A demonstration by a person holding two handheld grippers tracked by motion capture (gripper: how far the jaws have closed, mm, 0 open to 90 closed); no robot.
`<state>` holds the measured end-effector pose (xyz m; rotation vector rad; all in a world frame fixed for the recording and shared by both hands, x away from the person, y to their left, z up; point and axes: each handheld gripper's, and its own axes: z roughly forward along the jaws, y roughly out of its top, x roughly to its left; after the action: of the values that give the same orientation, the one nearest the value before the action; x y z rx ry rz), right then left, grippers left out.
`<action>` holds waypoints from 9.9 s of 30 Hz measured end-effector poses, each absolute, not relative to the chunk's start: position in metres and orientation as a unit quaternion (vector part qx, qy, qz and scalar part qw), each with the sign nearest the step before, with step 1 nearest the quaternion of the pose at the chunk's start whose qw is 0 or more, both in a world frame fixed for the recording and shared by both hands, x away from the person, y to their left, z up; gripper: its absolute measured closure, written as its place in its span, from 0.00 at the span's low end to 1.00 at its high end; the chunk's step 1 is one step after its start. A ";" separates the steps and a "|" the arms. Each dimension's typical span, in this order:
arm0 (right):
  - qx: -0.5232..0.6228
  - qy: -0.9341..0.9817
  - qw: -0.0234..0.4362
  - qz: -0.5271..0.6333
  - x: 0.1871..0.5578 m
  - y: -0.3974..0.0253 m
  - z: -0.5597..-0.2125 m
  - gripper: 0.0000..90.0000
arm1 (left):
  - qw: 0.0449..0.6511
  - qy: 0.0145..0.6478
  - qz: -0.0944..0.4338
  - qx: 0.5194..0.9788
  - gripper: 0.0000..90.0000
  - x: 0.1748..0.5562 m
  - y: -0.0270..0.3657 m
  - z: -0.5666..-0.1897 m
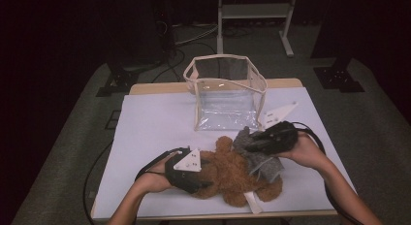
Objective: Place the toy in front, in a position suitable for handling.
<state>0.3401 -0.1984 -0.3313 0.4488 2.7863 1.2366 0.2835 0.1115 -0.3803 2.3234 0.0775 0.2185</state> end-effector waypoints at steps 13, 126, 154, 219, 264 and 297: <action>0.211 0.871 0.017 0.443 0.324 -0.265 -0.361 0.77 | 0.413 0.089 0.079 0.903 0.44 0.310 0.121 -0.383; 0.102 0.921 0.087 0.367 0.310 -0.164 -0.354 0.77 | 0.451 0.128 0.094 0.878 0.46 0.321 0.119 -0.405; 0.119 0.931 0.078 0.335 0.347 -0.148 -0.328 0.77 | 0.456 0.123 0.080 0.878 0.41 0.317 0.115 -0.402; 0.076 0.941 0.005 0.328 0.338 -0.135 -0.332 0.77 | 0.439 0.093 0.069 0.891 0.42 0.300 0.105 -0.399; 0.211 0.899 0.085 0.374 0.318 -0.303 -0.285 0.76 | 0.422 0.057 0.066 0.902 0.37 0.305 0.061 -0.381; 0.143 0.899 0.014 0.413 0.335 -0.219 -0.329 0.76 | 0.360 0.038 0.072 0.929 0.43 0.297 0.061 -0.377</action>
<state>0.3352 -0.2191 -0.3293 0.4469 2.8007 1.2863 0.2971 0.0614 -0.3768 2.3957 0.0986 0.1868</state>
